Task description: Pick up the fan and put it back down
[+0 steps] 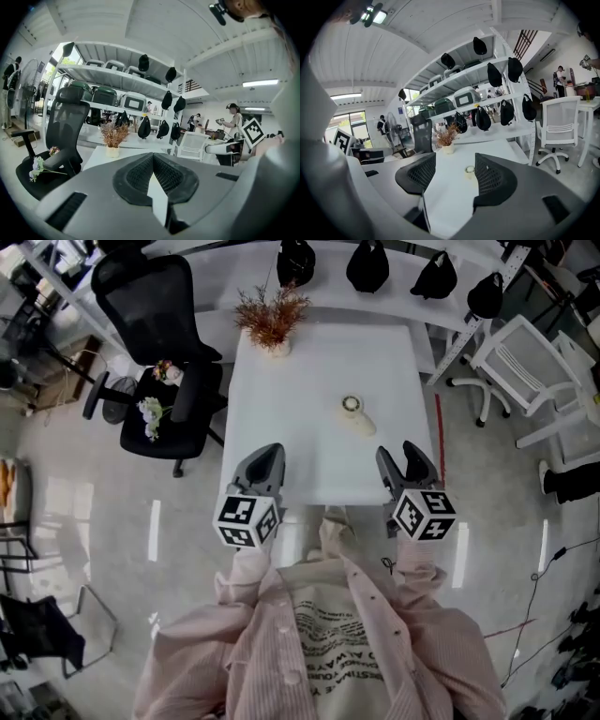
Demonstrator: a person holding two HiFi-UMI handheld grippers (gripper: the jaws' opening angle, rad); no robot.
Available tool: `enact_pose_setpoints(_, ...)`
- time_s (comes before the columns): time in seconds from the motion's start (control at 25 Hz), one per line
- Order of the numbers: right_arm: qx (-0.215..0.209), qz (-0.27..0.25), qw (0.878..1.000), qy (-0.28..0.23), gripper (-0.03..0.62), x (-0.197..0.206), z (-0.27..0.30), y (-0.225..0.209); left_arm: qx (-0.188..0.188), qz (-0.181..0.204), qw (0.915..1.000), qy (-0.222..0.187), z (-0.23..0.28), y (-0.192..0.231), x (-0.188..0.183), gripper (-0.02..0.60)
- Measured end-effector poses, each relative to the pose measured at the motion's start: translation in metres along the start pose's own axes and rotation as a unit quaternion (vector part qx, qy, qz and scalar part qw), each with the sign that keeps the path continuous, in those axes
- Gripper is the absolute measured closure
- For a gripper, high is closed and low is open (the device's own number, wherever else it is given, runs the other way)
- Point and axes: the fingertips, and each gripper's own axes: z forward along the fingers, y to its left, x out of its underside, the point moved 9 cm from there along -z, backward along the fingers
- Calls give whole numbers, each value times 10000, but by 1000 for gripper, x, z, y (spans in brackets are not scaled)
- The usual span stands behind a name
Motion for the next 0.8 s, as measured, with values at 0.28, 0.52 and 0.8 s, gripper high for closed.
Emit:
enact_pose_setpoints(0.28,-140,-59,9987,497,365,1,62,-21,-66,-319,9990,317,52,19,7,580)
enact_pose_setpoints(0.52,-261,-75,9949,968,365,9,100,-46,-57,-597,9961,640,95,20,21,580)
enact_pose_setpoints(0.8,-542,-182,9858,1580,365,27,141,-65,-56,-837,9904,1102,134,20,44,580)
